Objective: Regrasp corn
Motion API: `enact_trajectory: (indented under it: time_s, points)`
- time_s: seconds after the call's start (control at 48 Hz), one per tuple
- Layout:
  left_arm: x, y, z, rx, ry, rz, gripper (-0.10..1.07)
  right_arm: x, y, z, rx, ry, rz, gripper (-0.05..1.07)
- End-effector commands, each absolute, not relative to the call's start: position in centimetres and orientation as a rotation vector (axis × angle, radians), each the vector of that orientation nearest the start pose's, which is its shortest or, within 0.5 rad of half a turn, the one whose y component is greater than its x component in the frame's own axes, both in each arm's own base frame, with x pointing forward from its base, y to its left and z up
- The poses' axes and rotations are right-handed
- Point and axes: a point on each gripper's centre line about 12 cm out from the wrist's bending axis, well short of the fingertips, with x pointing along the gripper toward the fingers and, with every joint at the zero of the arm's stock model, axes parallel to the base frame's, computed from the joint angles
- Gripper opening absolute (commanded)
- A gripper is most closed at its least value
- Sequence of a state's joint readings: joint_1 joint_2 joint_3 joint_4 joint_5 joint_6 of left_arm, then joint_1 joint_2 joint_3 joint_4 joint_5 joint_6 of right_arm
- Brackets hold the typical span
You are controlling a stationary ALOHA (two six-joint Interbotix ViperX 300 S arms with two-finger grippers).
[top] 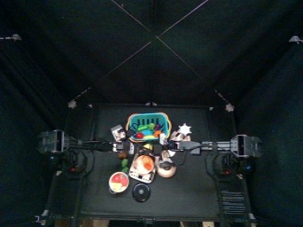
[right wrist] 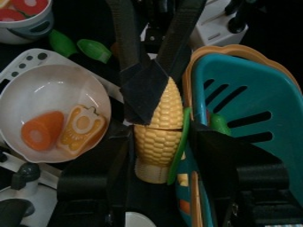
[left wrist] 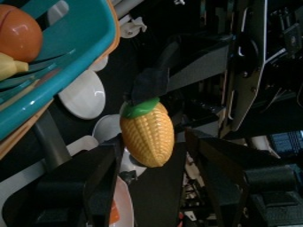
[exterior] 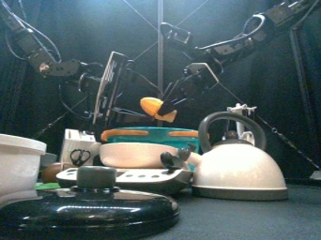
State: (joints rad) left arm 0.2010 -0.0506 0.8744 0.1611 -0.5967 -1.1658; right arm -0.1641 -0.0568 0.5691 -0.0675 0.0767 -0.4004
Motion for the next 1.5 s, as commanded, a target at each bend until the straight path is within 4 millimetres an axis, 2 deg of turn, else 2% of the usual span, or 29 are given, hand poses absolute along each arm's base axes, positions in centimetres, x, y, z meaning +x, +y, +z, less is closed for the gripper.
enact_trajectory:
  time_s: [0.0, 0.354, 0.667, 0.812, 1.0, 1.104, 1.25, 1.479]
  points:
    - [36.1, 6.4, 18.8, -1.055, 0.135, 0.212, 0.91, 40.1, -6.6, 23.3, -0.412, 0.572, -0.033, 0.60]
    - [36.1, 6.3, 18.7, -1.054, 0.140, 0.210, 0.88, 40.1, -6.6, 23.1, -0.412, 0.575, -0.032, 0.60]
    - [36.0, 6.2, 18.5, -1.048, 0.150, 0.211, 0.63, 40.2, -6.9, 23.3, -0.398, 0.563, -0.044, 0.62]
    - [35.9, 6.2, 18.5, -1.029, 0.158, 0.200, 0.60, 40.2, -6.9, 23.6, -0.347, 0.540, -0.061, 0.70]
    - [35.9, 5.8, 18.5, -0.964, 0.188, 0.154, 0.60, 39.9, -6.8, 23.9, -0.299, 0.523, -0.076, 0.93]
    - [35.9, 5.6, 18.5, -0.932, 0.205, 0.134, 0.60, 39.7, -6.8, 24.2, -0.304, 0.507, -0.079, 1.02]
    - [35.8, 5.8, 18.4, -0.903, 0.217, 0.125, 0.60, 39.2, -6.4, 24.9, -0.313, 0.471, -0.077, 1.04]
    - [35.4, 5.9, 18.1, -0.766, 0.257, 0.082, 0.59, 36.5, -5.4, 26.7, -0.289, 0.364, -0.094, 1.04]
